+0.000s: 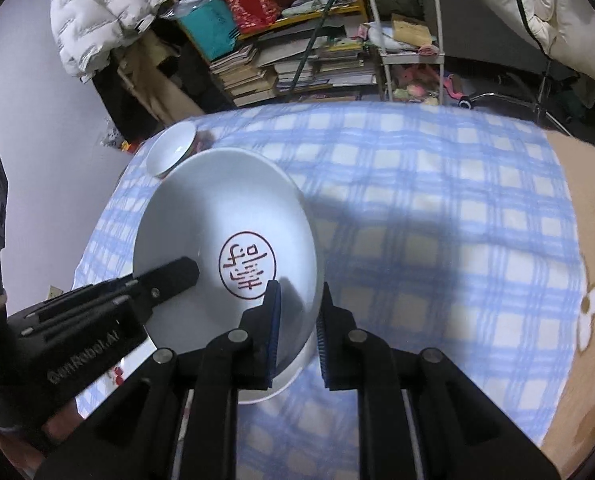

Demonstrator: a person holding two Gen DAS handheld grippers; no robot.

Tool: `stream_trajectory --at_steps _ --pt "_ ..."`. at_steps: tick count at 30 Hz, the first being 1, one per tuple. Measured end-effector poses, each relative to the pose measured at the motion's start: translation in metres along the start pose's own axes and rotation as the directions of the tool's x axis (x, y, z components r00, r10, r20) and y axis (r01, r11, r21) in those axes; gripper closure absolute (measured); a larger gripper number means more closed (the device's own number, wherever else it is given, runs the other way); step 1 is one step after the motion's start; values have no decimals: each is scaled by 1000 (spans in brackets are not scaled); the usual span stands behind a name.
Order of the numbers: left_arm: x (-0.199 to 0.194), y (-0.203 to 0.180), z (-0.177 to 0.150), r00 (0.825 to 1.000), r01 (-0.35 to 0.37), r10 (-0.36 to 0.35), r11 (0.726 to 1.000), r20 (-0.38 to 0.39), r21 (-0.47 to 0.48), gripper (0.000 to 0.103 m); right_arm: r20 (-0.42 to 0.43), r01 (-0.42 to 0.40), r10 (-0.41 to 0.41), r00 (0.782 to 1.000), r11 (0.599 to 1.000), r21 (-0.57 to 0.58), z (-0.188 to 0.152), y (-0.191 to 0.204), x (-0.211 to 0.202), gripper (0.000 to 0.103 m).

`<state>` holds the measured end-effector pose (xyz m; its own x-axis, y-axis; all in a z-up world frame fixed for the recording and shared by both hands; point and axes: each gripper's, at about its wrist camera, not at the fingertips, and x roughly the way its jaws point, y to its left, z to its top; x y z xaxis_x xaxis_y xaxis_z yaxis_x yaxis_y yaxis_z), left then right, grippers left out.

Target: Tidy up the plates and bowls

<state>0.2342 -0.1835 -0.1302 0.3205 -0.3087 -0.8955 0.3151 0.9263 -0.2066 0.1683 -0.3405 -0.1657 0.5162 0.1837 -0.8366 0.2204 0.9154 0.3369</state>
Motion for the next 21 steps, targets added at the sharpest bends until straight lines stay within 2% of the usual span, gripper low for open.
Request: stream_trajectory --at_steps 4,7,12,17,21 --pt "-5 9 -23 999 -44 44 999 18 6 90 16 -36 36 999 999 1 -16 13 8 85" --pt "4 11 -36 999 -48 48 999 11 17 90 47 -15 16 999 1000 -26 -25 18 12 85" --pt "32 24 -52 995 65 -70 995 -65 -74 87 69 17 -13 998 998 -65 -32 16 17 85" --pt "32 17 -55 999 1 -3 999 -49 -37 87 50 48 -45 998 997 -62 -43 13 29 86" --pt "32 23 -57 999 -4 2 999 -43 -43 87 47 43 -40 998 997 -66 -46 16 37 86"
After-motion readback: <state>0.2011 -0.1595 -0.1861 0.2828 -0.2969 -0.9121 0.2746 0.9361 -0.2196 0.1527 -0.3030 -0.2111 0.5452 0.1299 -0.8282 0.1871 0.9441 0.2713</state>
